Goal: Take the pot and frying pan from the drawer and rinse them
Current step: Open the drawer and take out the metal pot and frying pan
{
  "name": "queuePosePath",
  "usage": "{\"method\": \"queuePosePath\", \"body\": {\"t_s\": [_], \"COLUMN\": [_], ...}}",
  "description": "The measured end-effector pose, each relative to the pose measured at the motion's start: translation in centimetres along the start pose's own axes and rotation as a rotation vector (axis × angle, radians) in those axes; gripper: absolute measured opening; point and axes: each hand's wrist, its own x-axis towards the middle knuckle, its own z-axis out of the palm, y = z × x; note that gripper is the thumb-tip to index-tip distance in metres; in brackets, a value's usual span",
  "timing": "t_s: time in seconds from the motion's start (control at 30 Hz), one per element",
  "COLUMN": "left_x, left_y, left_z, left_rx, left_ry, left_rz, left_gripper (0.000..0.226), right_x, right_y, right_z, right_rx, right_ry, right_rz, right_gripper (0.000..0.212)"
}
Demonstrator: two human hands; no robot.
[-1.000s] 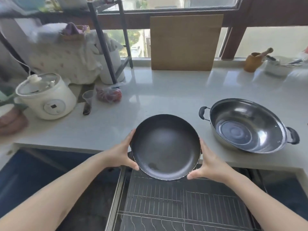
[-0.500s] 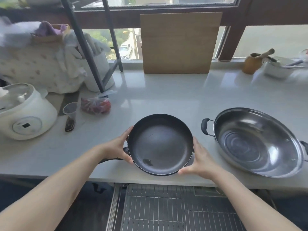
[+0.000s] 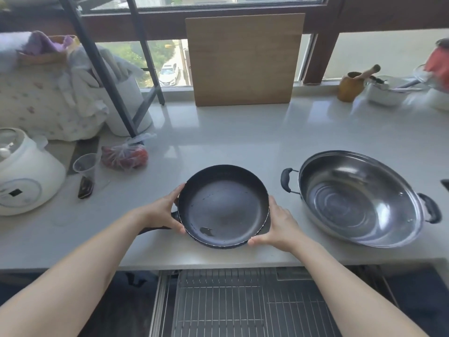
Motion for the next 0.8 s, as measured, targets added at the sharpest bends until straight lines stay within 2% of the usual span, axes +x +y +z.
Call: {"method": "queuePosePath", "body": {"t_s": [0.17, 0.27, 0.4, 0.57, 0.7, 0.8], "left_x": [-3.2, -7.0, -13.5, -22.1, -28.8, -33.1], "left_y": [2.2, 3.9, 5.8, 6.1, 4.7, 3.3], "left_z": [2.3, 5.8, 13.4, 25.0, 32.8, 37.6], "left_rx": [0.248, 0.230, 0.240, 0.135, 0.007, -0.112], "left_ry": [0.356, 0.532, 0.501, 0.450, 0.578, 0.773], "left_rz": [-0.057, 0.029, 0.078, 0.057, -0.029, -0.226], "left_gripper": [0.123, 0.112, 0.107, 0.106, 0.103, 0.101], "right_x": [-4.4, -8.8, -16.3, -27.8, -36.8, -42.3], "right_y": [1.2, 3.0, 6.2, 11.2, 15.4, 18.3], "right_z": [0.8, 1.2, 1.7, 3.7, 6.2, 8.6], "right_rx": [-0.132, -0.148, -0.126, -0.060, -0.002, 0.042], "right_ry": [0.102, 0.104, 0.111, 0.147, 0.291, 0.494], "right_rz": [0.003, -0.023, 0.025, 0.133, 0.256, 0.418], "right_gripper": [0.125, 0.122, 0.120, 0.118, 0.114, 0.111]}}
